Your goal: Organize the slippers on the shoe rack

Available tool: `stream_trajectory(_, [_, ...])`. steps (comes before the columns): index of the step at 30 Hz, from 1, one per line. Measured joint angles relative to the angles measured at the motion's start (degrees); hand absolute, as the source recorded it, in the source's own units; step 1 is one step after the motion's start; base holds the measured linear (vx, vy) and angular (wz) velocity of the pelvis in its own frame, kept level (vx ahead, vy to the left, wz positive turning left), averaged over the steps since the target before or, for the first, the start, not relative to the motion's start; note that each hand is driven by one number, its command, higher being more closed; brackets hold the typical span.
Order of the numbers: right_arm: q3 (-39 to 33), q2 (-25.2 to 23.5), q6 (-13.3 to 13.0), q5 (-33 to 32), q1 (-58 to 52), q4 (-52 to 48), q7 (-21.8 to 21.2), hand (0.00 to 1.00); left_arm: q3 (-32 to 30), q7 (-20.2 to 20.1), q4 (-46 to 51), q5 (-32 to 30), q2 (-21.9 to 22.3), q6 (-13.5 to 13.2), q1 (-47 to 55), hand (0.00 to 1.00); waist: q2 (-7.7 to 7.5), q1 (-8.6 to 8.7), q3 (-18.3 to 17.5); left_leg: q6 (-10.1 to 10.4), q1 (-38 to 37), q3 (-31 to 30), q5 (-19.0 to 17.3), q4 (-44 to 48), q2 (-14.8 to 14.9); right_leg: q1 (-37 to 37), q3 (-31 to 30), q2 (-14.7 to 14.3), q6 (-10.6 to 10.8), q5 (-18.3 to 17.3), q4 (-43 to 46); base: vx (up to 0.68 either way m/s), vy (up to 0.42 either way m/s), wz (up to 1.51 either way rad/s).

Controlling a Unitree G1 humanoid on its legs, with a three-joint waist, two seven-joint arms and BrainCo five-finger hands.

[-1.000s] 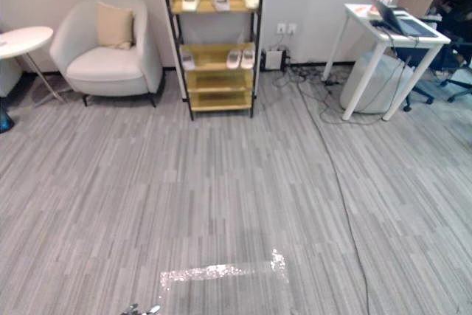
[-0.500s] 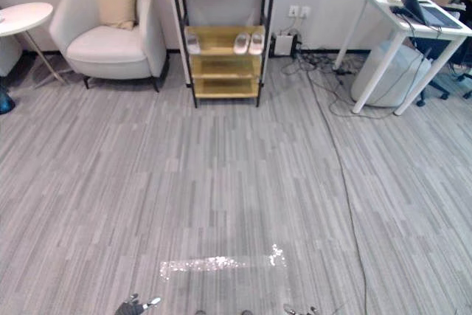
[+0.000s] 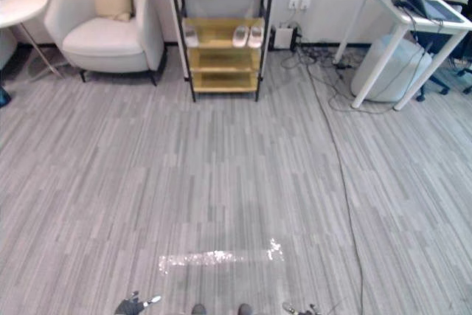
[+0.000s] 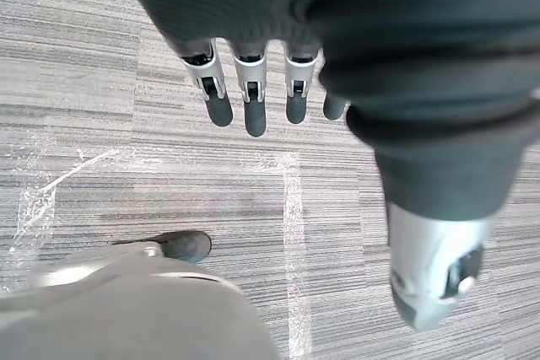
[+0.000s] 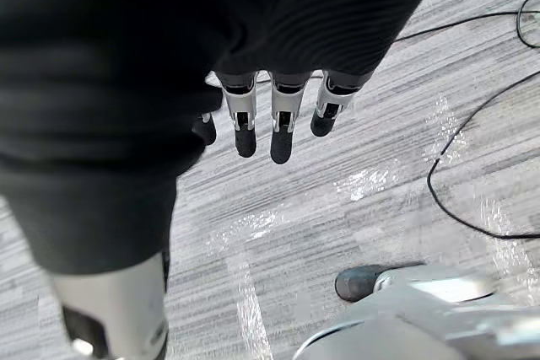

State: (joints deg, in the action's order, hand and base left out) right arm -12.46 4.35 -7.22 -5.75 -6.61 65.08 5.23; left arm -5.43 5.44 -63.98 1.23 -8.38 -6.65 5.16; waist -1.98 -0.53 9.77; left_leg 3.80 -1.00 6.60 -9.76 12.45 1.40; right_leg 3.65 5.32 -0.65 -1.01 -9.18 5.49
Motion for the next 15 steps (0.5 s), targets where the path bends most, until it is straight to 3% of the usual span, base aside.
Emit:
stream_trajectory(2, [1.04,-0.5,-0.04,-1.16,-0.77,-1.75,0.19,0.0,-2.64,0.09,2.7,0.09,0.33,0.06,0.48,0.0,-1.01,-0.5,0.78,-0.01,7.04,2.19,-0.84,17.34,1.17,-0.47,-1.15,0.79,-0.64,-3.48,4.77,-0.01,-0.079,-0.15])
stream_trajectory(3, [1.45,-0.13,-0.02,-1.39,-0.88,-2.02,0.27,0.0,-2.83,0.24,3.39,0.15,0.76,0.02,0.97,0.0,-0.83,-1.29,1.07,-0.8,10.2,2.69,-1.59,24.01,2.35,-0.24,-1.71,0.6,-0.88,-4.51,5.95,0.08,-0.036,-0.3])
stream_trajectory(5, [1.51,0.17,0.08,-1.61,-1.02,-2.42,0.42,0.0,-2.89,0.58,3.74,0.35,1.08,0.1,1.38,0.0,-0.14,-1.42,1.09,-1.12,13.79,4.47,-3.85,29.19,4.81,1.28,-2.58,0.68,-0.89,-5.62,6.25,0.12,0.024,-0.23])
stream_trajectory(8, [1.56,0.32,0.69,-1.6,-1.27,-3.15,0.43,0.0,-3.37,0.87,3.77,1.8,1.48,-0.01,1.8,0.0,0.11,-1.63,1.09,-1.13,17.35,7.38,-3.06,19.87,5.75,2.34,-3.84,2.01,-0.45,-7.01,5.63,0.25,0.117,-0.15])
stream_trajectory(10, [1.55,0.64,0.91,-1.6,-1.16,-3.34,0.5,0.0,-4.4,1.02,3.76,2.22,2.42,0.13,2.28,0.0,0.51,-2.44,0.46,-0.81,18.03,7.36,1.2,8.3,4.38,2.42,-5.12,3.27,0.97,-8.07,4.65,0.34,0.209,-0.4])
stream_trajectory(11, [1.57,1.02,0.89,-1.6,-0.82,-3.28,0.52,0.0,-4.5,1.14,3.56,2.52,2.74,0.17,2.35,0.0,0.97,-2.98,0.04,-1.08,17.9,5.88,5.63,3.67,3.41,2.47,-6.48,3.8,1.98,-9.04,4.21,0.43,0.3,-0.54])
stream_trajectory(12, [1.58,0.57,0.94,-1.61,0.0,-2.85,0.55,0.0,-4.56,1.08,3.18,2.75,2.26,0.14,2.76,0.0,0.51,-3.2,-0.82,-3.19,18.03,5.16,6.97,4.25,1.49,2.58,-7.44,5.27,2.59,-10.37,4.31,0.59,0.35,-0.37])
stream_trajectory(14, [1.5,-0.79,0.88,-1.48,0.33,-3.52,0.52,0.0,-5.98,1.27,2.93,2.8,1.89,0.19,2.41,0.0,-1.3,-3.23,-1.97,-3.64,18.65,7.93,1.82,7.58,-0.1,0.87,-7.91,8.01,3.12,-10.73,9.54,0.59,0.274,-0.36])
stream_trajectory(15, [1.56,-1.4,0.84,-1.43,0.85,-4.43,0.33,0.0,-6.6,1.54,2.6,2.76,1.91,0.35,2.4,0.0,-1.55,-3.5,-2.03,-4.8,16.07,8.75,-0.69,8.84,-1.03,-1.27,-7.88,9.23,4.45,-10.47,18.73,0.53,0.226,-0.42])
